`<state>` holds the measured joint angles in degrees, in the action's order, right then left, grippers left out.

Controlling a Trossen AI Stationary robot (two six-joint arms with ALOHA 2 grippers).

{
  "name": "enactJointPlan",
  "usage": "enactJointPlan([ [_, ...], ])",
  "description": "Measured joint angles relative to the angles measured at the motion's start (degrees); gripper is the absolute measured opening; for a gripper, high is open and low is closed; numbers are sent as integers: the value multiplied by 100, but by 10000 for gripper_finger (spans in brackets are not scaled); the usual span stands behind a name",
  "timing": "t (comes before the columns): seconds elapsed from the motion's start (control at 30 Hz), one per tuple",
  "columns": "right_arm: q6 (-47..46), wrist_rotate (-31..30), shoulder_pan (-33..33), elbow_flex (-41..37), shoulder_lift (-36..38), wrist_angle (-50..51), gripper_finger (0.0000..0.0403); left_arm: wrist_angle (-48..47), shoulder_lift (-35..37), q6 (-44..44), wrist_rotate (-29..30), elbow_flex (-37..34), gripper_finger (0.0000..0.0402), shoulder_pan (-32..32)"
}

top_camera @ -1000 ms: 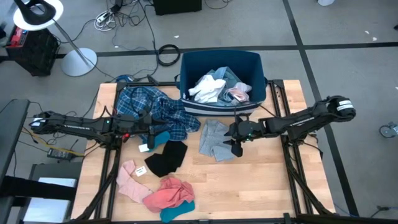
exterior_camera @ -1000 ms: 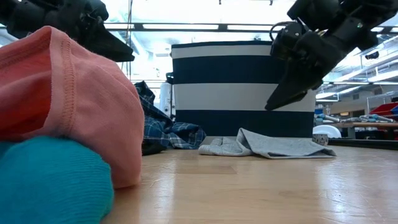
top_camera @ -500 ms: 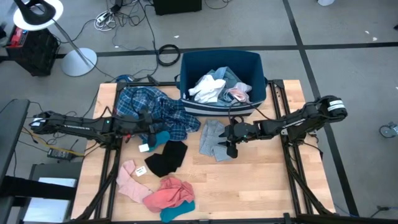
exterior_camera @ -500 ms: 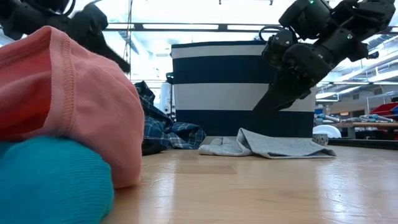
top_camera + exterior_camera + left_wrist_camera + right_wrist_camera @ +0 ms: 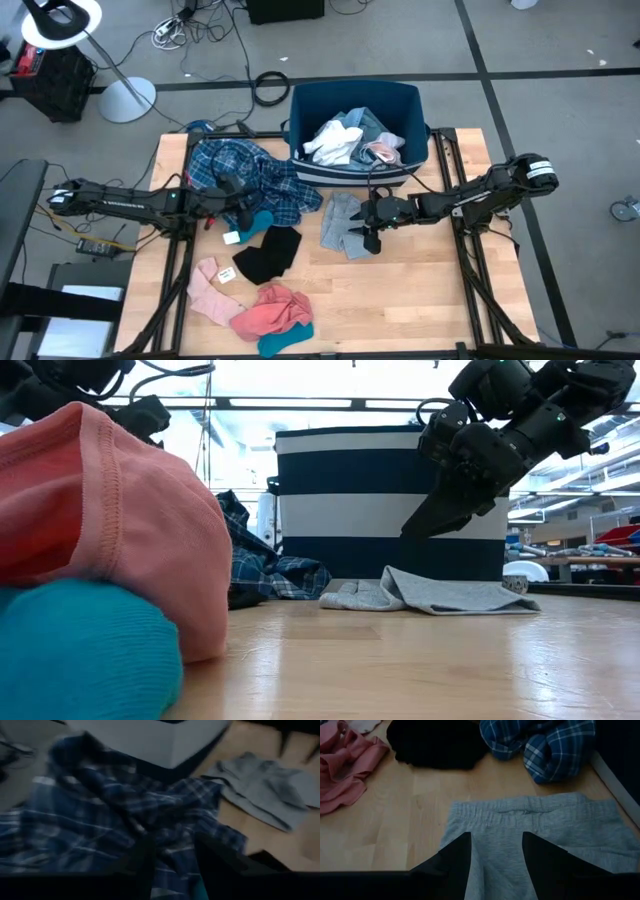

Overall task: Sort clothes
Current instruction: Put the blue sock into the blue bin

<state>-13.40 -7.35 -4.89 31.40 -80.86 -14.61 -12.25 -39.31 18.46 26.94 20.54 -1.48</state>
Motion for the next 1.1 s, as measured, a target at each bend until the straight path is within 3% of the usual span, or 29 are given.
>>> enactJointPlan([
  [0.33, -7, 0, 0, 0, 0, 9, 178, -631, -424, -470, -1048, 189, 142, -191],
  [0.8, -40, 2, 0, 0, 0, 11, 178, -294, -1727, -625, -1111, 194, 142, -203],
  [1.1, -40, 0, -2, 0, 0, 9, 178, -223, -2230, -753, -457, 194, 142, -203],
])
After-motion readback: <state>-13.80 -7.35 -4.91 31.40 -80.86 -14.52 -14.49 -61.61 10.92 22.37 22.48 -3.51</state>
